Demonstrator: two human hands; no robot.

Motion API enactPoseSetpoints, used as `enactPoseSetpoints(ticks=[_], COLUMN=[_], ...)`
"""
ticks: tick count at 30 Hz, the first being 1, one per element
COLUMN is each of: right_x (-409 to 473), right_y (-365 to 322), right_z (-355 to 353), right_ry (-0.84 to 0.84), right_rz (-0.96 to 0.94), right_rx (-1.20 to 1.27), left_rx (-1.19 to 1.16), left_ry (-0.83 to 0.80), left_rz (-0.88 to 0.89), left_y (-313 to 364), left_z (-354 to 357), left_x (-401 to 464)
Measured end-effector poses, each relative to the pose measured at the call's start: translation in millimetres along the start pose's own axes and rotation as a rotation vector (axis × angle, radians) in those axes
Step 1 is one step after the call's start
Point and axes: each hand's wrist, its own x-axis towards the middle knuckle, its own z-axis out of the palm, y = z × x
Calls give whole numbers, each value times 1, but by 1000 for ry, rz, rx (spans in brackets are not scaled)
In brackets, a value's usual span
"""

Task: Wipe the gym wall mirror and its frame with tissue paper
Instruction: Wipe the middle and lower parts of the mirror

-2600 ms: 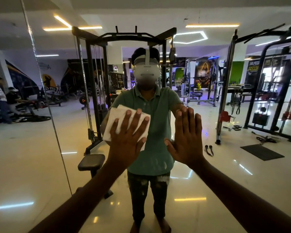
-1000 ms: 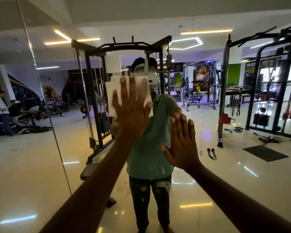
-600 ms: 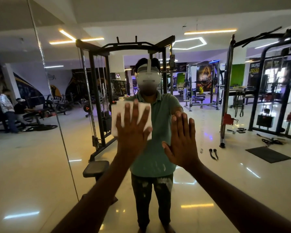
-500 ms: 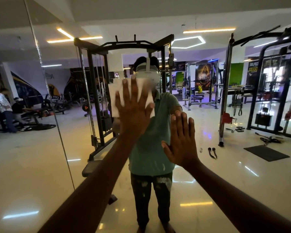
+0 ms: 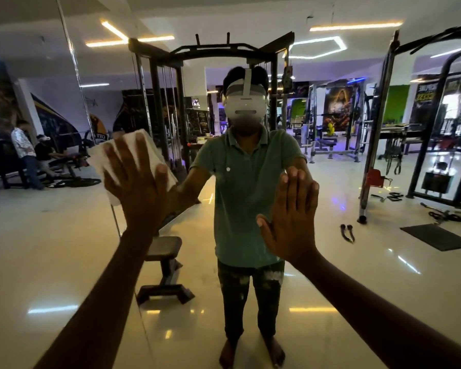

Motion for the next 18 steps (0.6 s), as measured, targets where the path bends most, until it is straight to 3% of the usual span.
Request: enactPoseSetpoints(ticks=[2, 3, 6, 8, 10, 15, 18], right_x=[0, 0, 0, 0, 0, 0, 0], right_y=[1, 0, 1, 4, 5, 0, -4], right_z=[3, 4, 5, 5, 6, 8, 9], right_ry=[17, 25, 14, 1, 13, 55, 52], right_rz=[-2, -5, -25, -25, -26, -5, 20], right_rx=[-11, -13, -42, -49, -50, -41, -57], left_rx=[-14, -4, -23, -11, 55, 24, -9], left_ry=[66, 75, -37, -96, -79, 4, 58], left_rz=[-173, -166, 239, 534, 622, 66, -172], left_y=[43, 70, 142, 154, 128, 19, 39], left_z=[4, 7, 12, 12, 13, 7, 8], left_x=[-1, -6, -35, -44, -38, -10, -11])
